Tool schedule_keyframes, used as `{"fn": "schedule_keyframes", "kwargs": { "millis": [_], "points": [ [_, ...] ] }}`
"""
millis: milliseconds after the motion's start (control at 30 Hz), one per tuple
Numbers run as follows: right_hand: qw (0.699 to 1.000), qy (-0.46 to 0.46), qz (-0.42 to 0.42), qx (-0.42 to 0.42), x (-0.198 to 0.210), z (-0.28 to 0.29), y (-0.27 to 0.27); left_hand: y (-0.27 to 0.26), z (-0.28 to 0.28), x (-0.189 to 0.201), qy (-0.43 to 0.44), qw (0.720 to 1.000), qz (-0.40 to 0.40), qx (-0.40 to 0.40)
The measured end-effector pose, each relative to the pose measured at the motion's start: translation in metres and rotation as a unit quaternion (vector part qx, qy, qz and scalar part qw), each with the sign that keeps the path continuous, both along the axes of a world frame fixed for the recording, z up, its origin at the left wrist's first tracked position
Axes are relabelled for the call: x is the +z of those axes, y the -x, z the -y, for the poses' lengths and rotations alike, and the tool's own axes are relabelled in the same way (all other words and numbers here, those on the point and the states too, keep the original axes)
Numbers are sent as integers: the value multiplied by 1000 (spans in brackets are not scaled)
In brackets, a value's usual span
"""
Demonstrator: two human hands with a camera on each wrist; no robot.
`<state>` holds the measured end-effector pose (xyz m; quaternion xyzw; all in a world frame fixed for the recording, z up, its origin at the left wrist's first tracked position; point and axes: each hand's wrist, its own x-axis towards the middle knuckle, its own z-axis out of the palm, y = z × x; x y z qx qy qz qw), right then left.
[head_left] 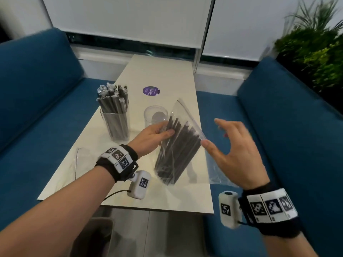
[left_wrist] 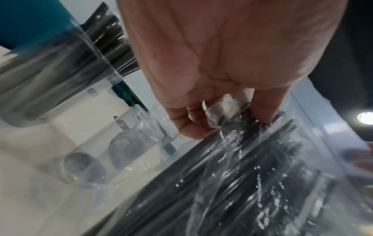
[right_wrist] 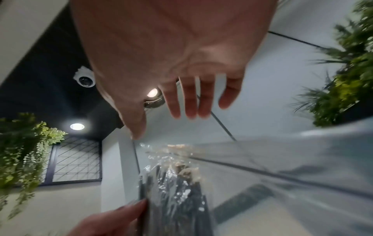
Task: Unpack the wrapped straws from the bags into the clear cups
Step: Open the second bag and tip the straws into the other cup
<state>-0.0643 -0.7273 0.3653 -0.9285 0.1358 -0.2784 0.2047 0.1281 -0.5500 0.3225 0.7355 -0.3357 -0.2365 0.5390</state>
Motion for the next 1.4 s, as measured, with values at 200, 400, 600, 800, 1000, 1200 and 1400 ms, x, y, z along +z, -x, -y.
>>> {"fn": "schedule_keyframes", "kwargs": {
  "millis": [200,400,600,800,1000,1200,1400],
  "points": [
    [989,-137,-57,-16,-18,-1,-16,2,12,-1,-84,991,104,-14],
    [956,-291,17,-35,-30,-27,-11,34,-7,1,51,957,222,179],
    [954,-297,47,5,-32,-66,-17,72,-21,14,72,997,-35,23],
    [939,-306,-42,153,-29,-82,-13,54,-46,11,87,992,-77,43],
    [974,-214,1,80,-24,-78,-13,44,-66,11,82,991,-104,-3],
    [951,-277,-9,141,-22,-81,-36,45,-68,14,87,992,-85,16],
    [915,-336,-66,212,-23,-64,-46,48,-58,17,81,993,-75,44]
  ]
}}
